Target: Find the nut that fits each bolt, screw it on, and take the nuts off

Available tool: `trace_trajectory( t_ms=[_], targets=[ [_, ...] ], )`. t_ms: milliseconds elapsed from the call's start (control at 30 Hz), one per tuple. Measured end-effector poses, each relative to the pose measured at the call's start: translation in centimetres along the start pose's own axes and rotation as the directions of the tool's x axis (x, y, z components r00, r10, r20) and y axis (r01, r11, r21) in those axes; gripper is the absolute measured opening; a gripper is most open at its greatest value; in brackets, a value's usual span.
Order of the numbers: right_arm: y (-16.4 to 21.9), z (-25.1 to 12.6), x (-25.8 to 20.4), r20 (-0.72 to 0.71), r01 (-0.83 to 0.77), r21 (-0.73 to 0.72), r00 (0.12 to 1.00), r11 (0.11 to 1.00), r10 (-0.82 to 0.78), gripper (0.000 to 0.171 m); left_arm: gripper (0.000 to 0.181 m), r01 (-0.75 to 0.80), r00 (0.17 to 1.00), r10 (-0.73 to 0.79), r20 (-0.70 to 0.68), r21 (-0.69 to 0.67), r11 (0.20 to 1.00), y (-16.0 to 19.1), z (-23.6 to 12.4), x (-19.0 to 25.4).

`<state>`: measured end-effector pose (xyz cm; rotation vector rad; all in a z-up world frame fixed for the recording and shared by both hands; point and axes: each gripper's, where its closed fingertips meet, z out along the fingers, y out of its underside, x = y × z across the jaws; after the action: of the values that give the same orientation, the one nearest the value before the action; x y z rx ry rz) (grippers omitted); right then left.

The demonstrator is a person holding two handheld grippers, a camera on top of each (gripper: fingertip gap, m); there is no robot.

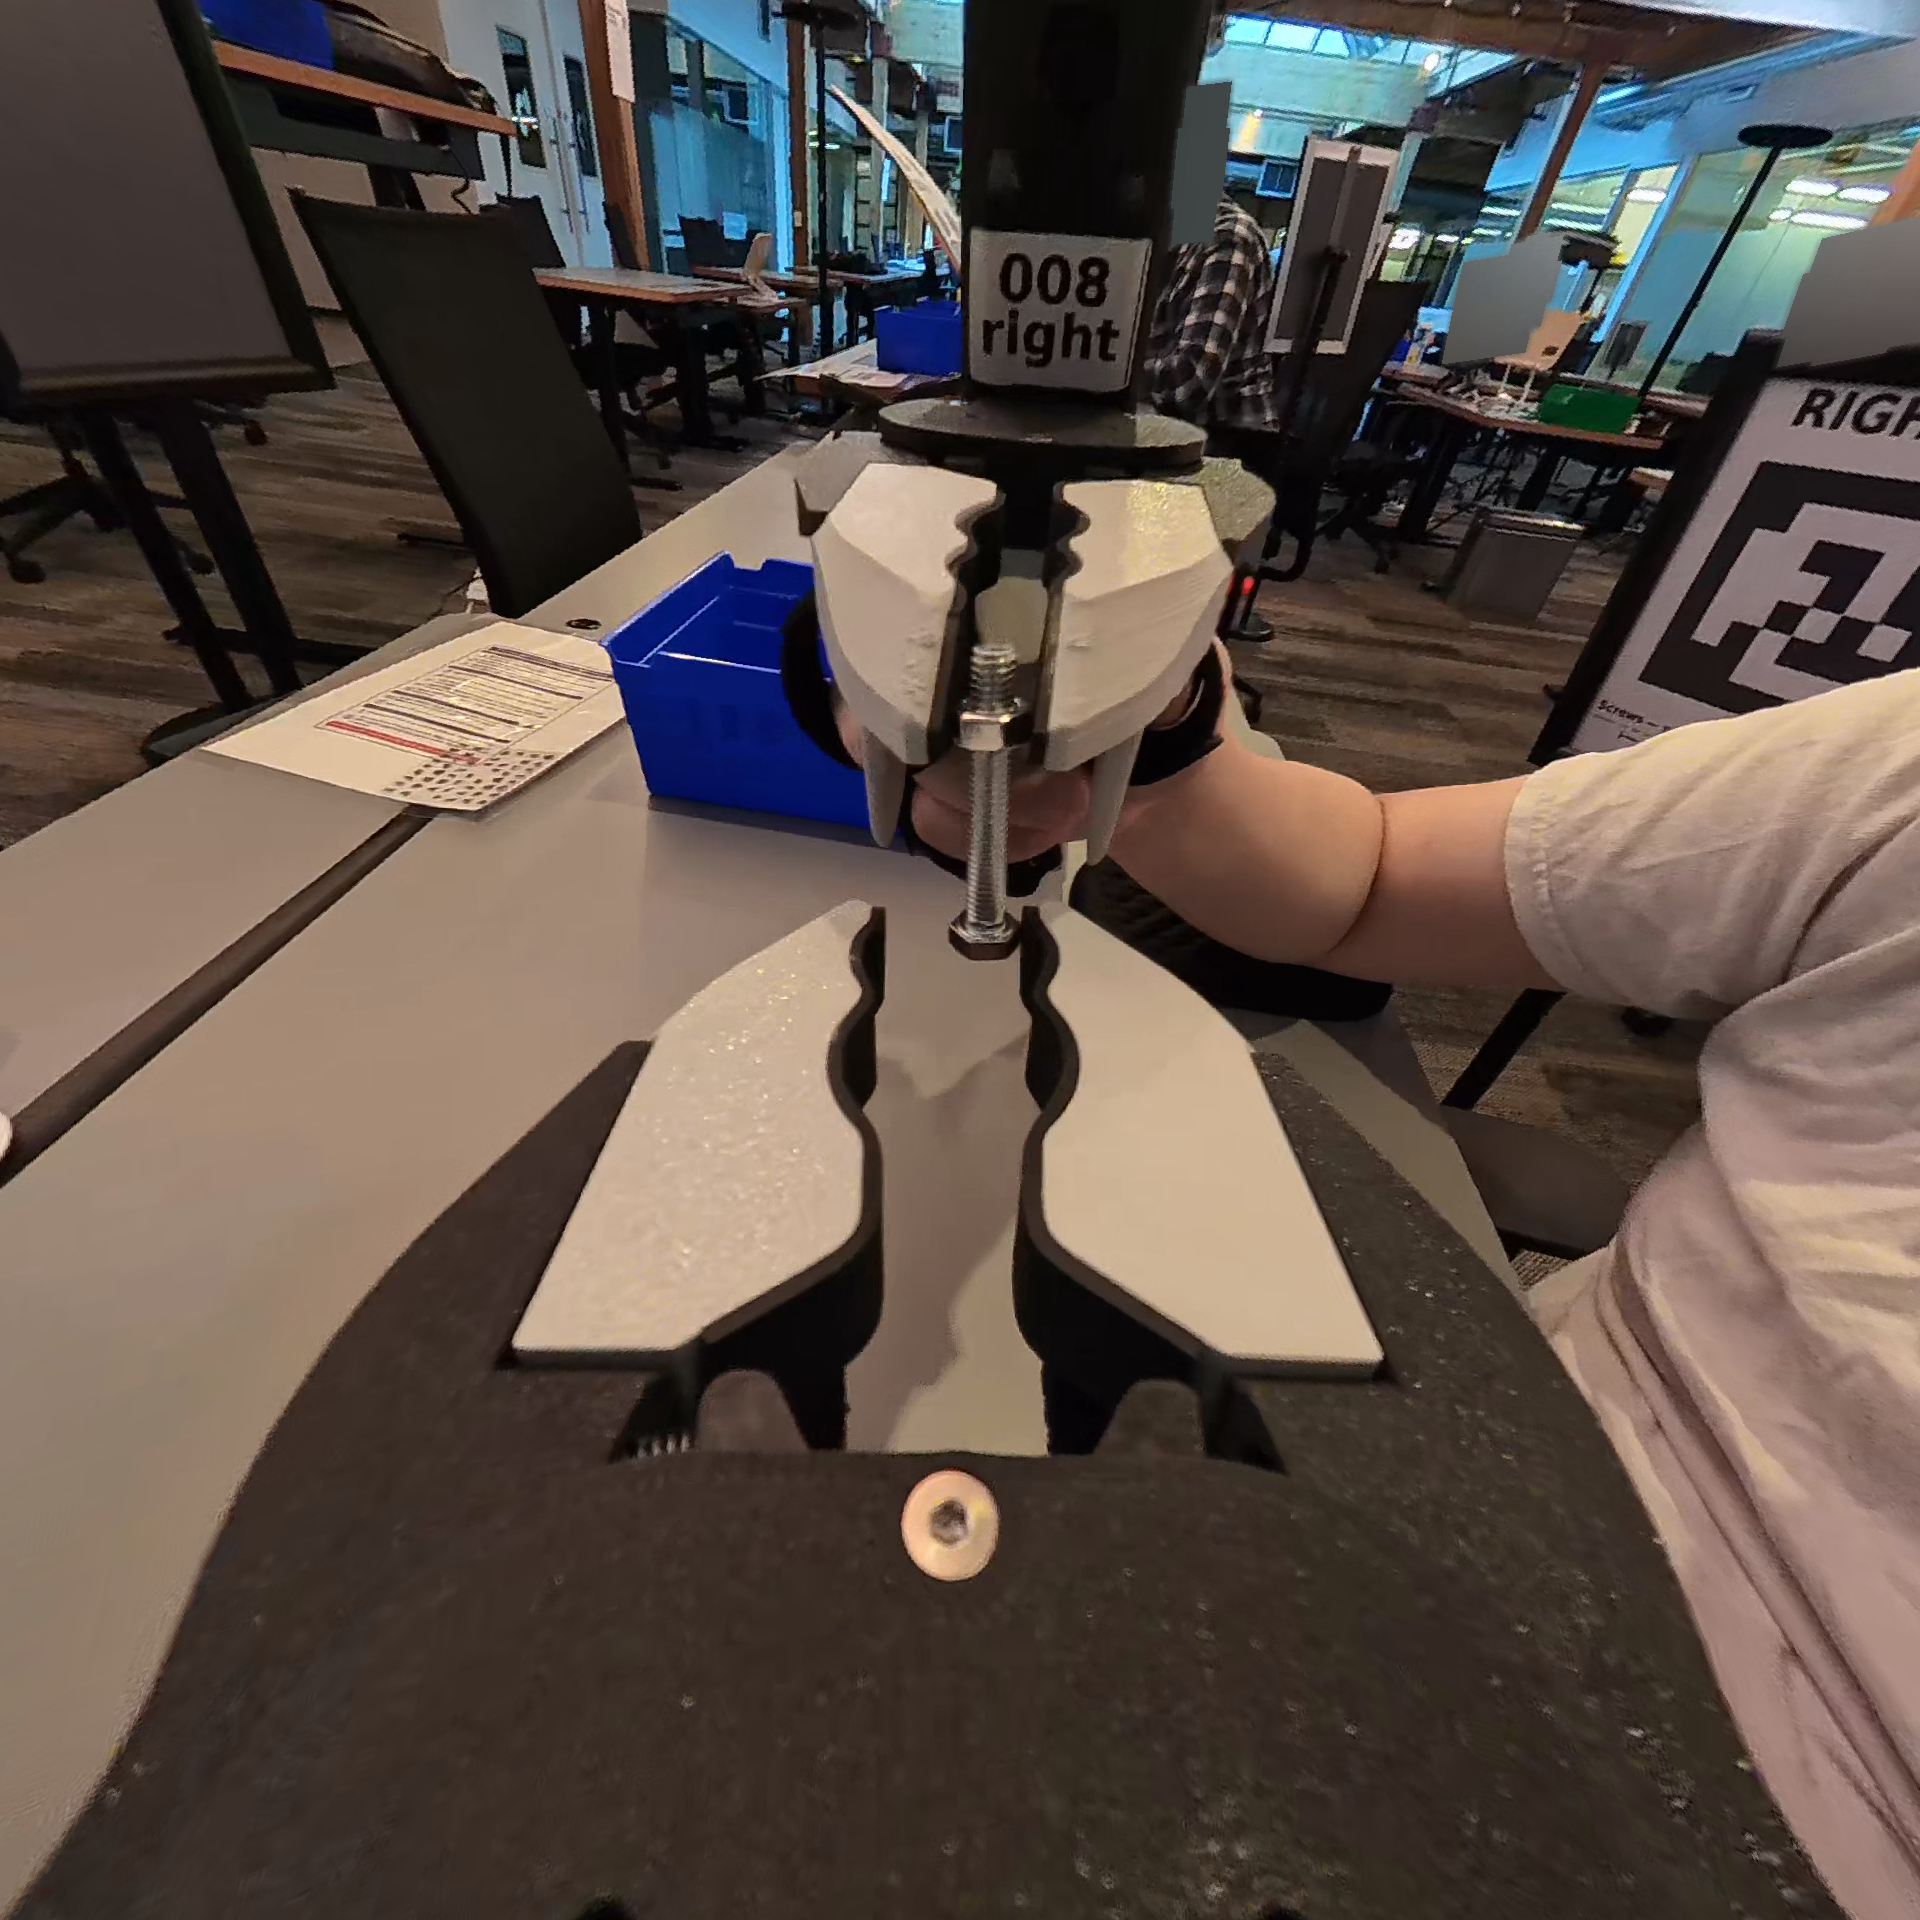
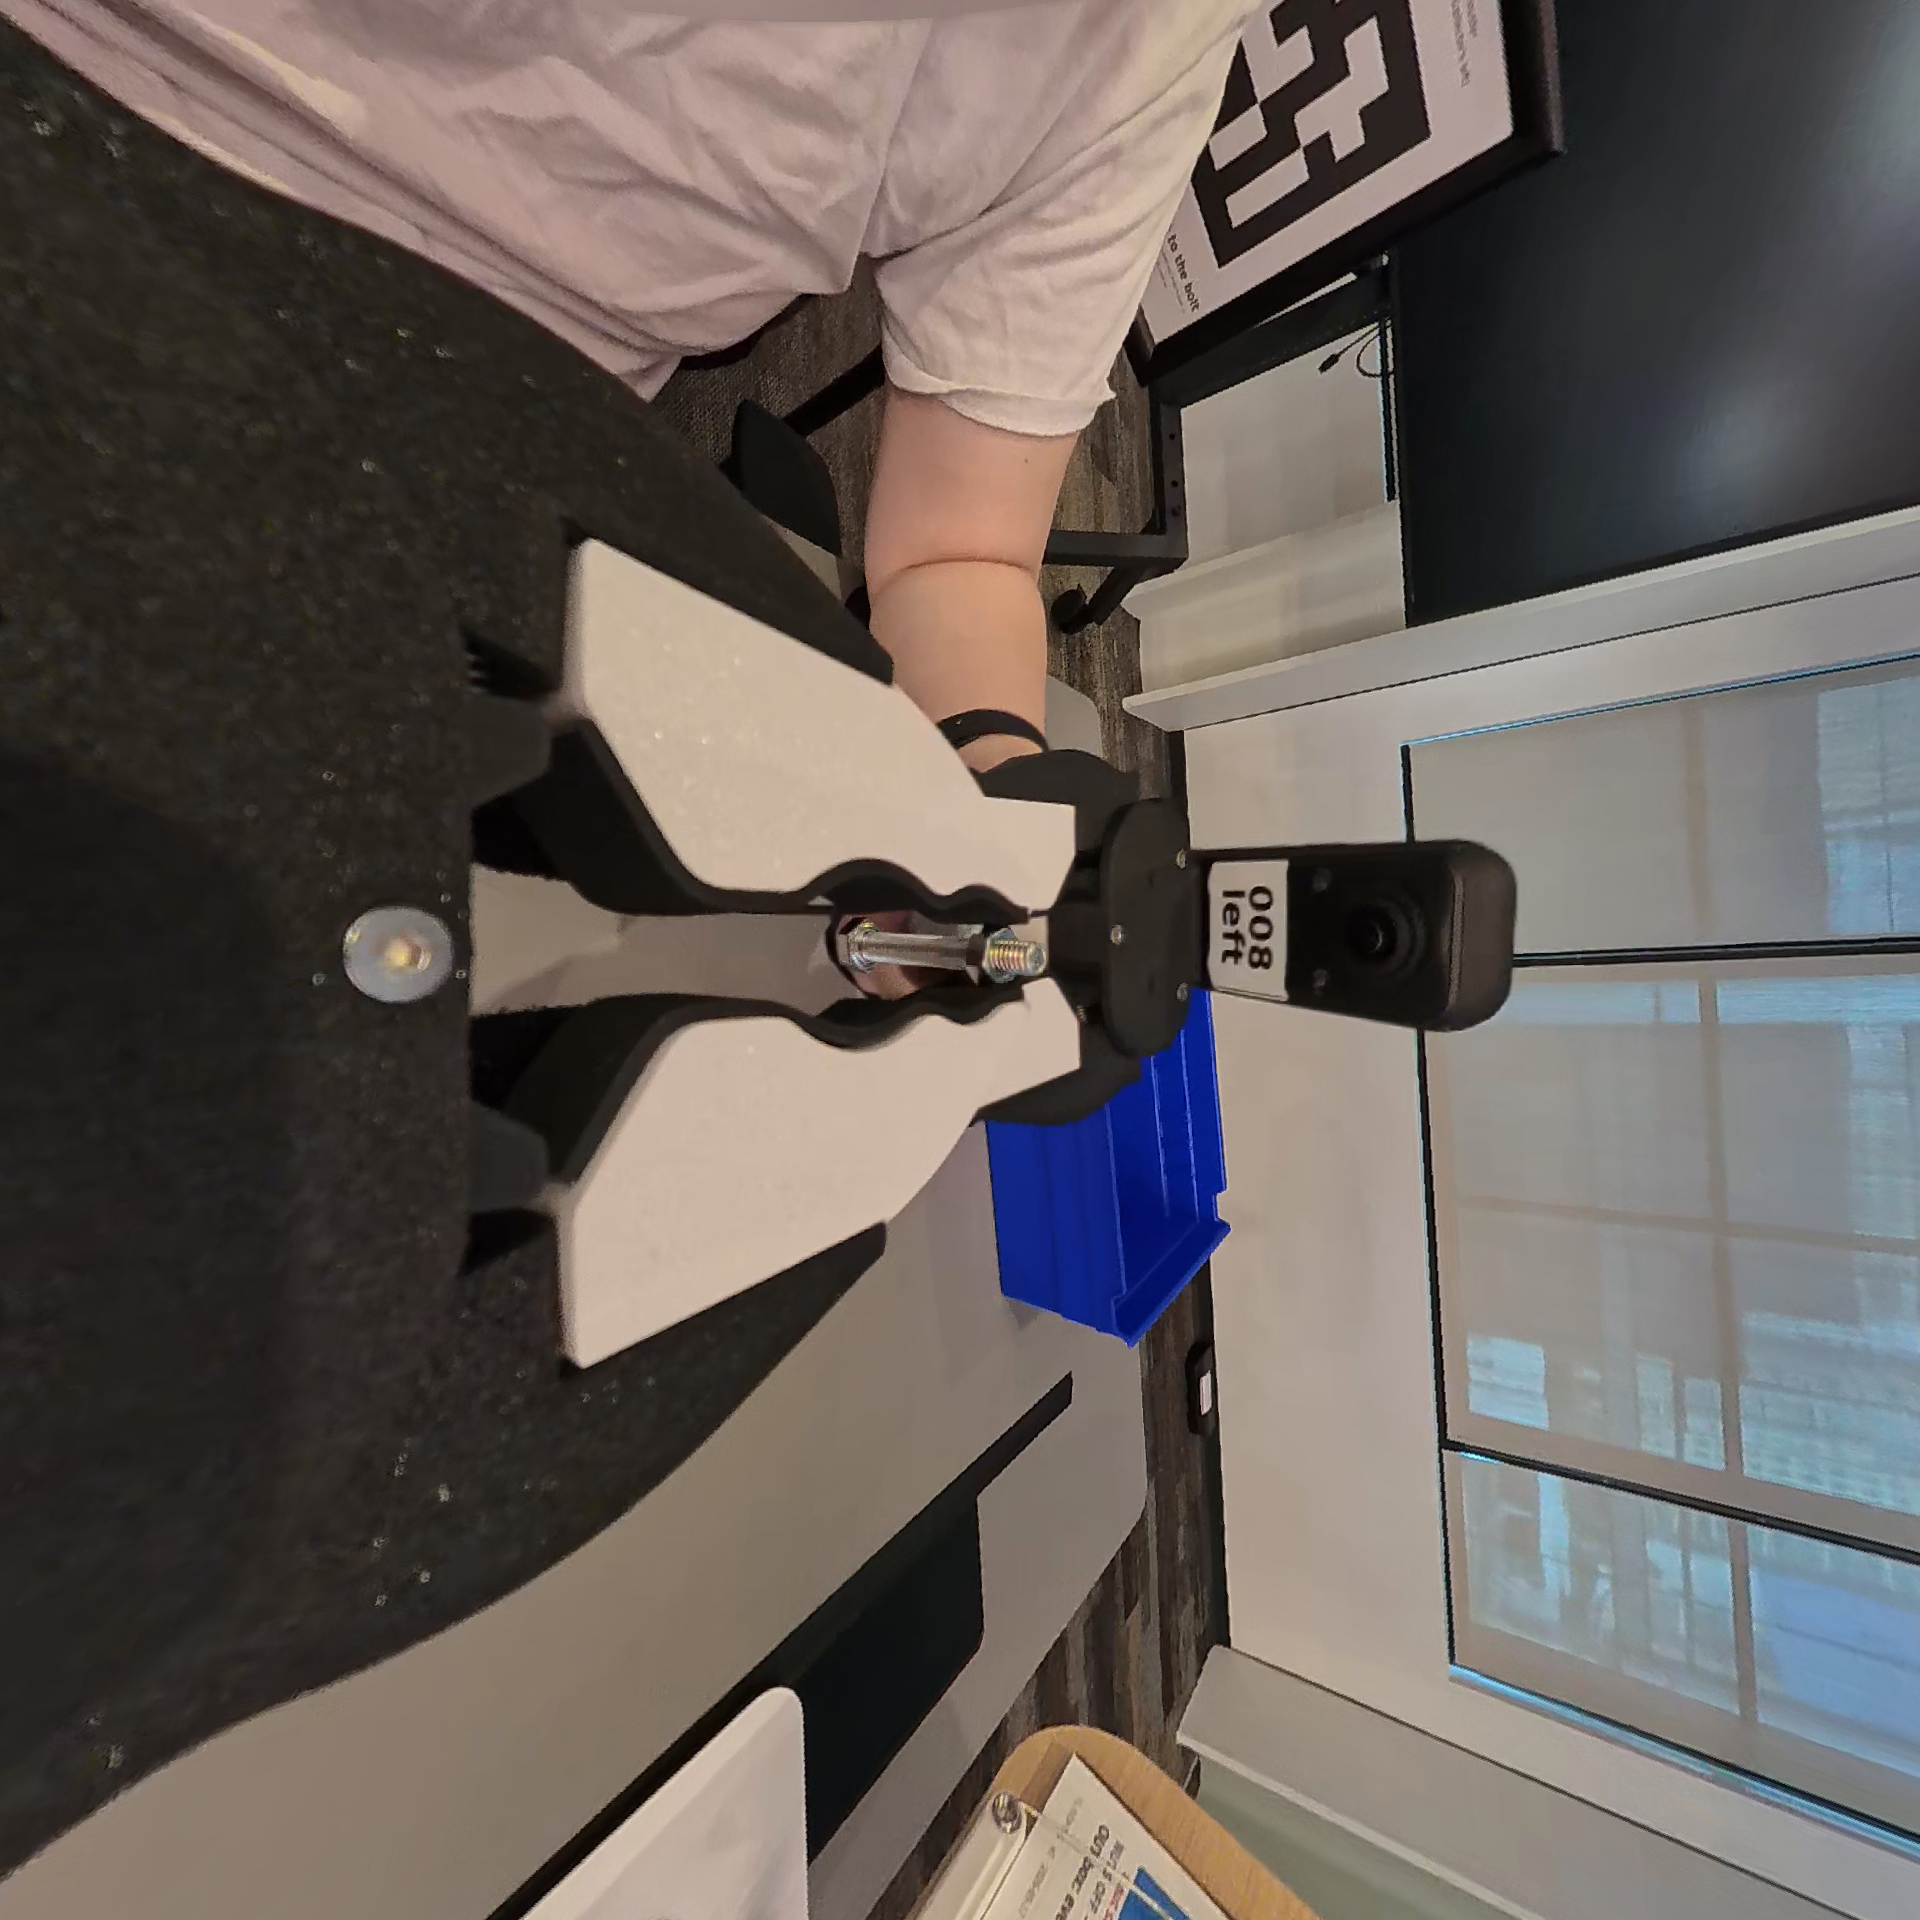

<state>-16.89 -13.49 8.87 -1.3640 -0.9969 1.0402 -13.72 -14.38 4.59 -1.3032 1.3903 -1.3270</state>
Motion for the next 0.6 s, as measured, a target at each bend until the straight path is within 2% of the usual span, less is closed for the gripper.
trace_trajectory(
  t_ms=[367,433,600],
  targets=[
    [0.1,0.3,-0.7,0.032,0.023,-0.001,0.999,1.0,-0.023,0.011,0.013,-0.014,0.998,0.014,-0.063,0.001,1.0,0.1,0.5,1.4],
    [0.1,0.3,-0.7,0.037,0.021,0.0,0.999,1.0,-0.021,0.01,0.007,-0.021,0.998,0.021,-0.061,0.0,1.0,0.1,0.5,1.4],
    [0.1,0.3,-0.9,0.046,0.028,0.003,0.999,1.0,-0.028,0.01,0.006,-0.035,0.998,0.035,-0.047,-0.001,0.999,0.1,0.6,1.4]
  ],
)
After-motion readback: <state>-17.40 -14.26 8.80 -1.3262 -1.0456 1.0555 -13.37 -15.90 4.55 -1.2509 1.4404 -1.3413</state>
